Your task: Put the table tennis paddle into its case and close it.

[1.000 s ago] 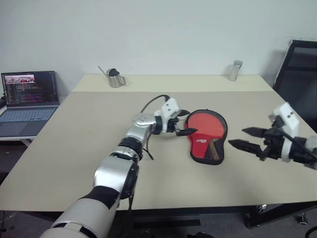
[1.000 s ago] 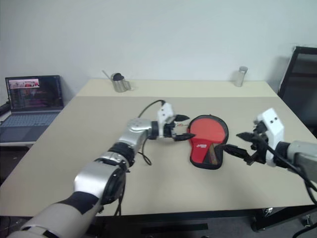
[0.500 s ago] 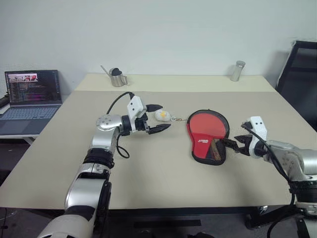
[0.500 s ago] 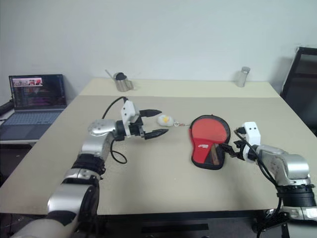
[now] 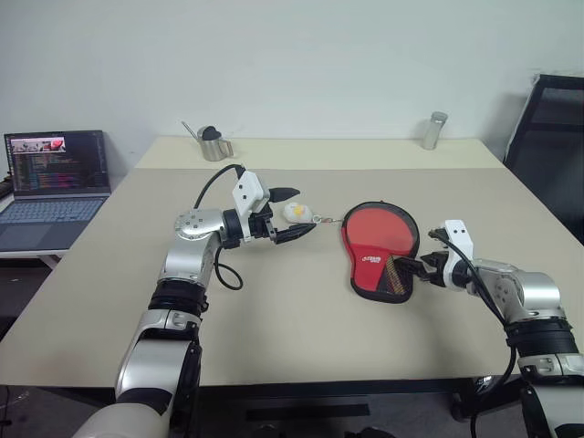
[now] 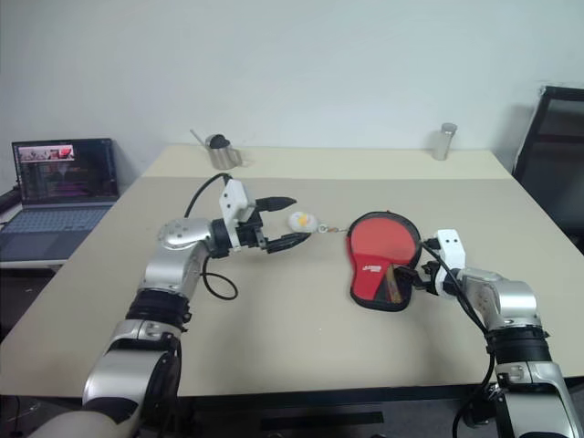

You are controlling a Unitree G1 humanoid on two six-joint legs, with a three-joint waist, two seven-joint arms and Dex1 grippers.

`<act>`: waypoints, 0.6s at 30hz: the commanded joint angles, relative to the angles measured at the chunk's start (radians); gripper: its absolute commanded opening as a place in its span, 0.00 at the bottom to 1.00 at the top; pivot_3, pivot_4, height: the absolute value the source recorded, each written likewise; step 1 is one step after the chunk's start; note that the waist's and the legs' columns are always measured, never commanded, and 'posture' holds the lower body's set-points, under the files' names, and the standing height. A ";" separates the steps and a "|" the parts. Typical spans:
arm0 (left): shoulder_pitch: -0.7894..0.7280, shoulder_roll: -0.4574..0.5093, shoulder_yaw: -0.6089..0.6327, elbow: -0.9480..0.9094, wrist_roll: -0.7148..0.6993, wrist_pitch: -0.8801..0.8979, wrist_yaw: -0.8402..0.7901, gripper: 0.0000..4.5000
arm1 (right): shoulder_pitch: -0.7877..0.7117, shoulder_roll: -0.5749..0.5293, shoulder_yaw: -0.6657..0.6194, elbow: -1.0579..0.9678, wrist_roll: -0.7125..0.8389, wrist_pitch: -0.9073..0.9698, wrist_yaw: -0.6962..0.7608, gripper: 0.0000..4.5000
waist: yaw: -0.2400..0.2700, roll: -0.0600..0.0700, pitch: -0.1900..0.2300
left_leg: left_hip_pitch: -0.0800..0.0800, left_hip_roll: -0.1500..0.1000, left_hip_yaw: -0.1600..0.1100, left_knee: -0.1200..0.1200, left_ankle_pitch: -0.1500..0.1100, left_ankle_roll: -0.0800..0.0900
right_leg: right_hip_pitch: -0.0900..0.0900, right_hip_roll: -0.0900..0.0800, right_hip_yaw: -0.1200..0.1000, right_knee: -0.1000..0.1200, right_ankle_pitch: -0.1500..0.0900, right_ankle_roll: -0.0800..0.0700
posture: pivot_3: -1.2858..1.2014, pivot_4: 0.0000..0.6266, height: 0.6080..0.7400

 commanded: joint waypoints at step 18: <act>0.043 0.071 -0.003 -0.096 -0.022 0.018 0.010 1.00 | -0.046 0.129 0.045 0.077 -0.077 0.002 0.039 0.17 | -0.022 -0.001 -0.001 | 0.013 0.001 0.003 -0.002 0.000 0.000 | 0.005 0.003 0.008 0.003 0.000 -0.001 | 0.52 0.24 1.00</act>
